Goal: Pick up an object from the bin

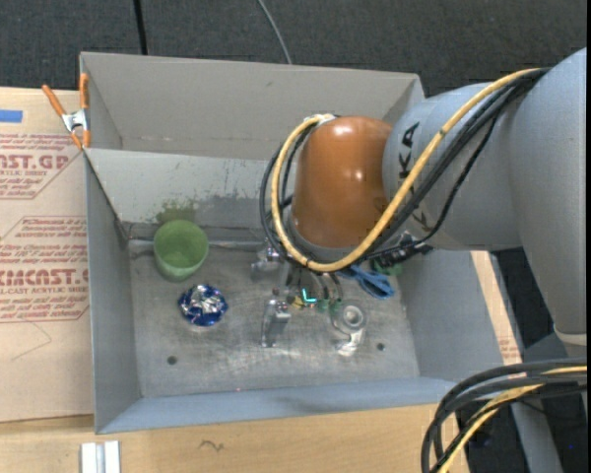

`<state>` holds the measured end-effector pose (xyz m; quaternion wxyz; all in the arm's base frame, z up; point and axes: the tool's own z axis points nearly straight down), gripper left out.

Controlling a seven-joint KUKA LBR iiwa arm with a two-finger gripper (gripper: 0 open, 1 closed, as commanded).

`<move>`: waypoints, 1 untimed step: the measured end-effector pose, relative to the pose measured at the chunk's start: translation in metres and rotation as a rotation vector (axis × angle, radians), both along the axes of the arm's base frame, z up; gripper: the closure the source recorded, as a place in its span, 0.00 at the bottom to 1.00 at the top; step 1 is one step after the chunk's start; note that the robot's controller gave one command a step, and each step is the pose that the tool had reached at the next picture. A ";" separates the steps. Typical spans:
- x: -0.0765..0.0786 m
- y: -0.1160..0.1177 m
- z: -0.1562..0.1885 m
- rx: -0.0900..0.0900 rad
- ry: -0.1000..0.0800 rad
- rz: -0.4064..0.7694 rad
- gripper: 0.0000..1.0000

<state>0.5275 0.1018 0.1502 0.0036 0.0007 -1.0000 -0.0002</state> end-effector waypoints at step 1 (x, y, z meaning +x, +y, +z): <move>0.019 0.052 -0.076 0.002 -0.023 0.273 0.00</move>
Offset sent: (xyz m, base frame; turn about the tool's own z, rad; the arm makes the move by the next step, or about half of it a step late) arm 0.0140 0.0508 -0.0802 -0.2735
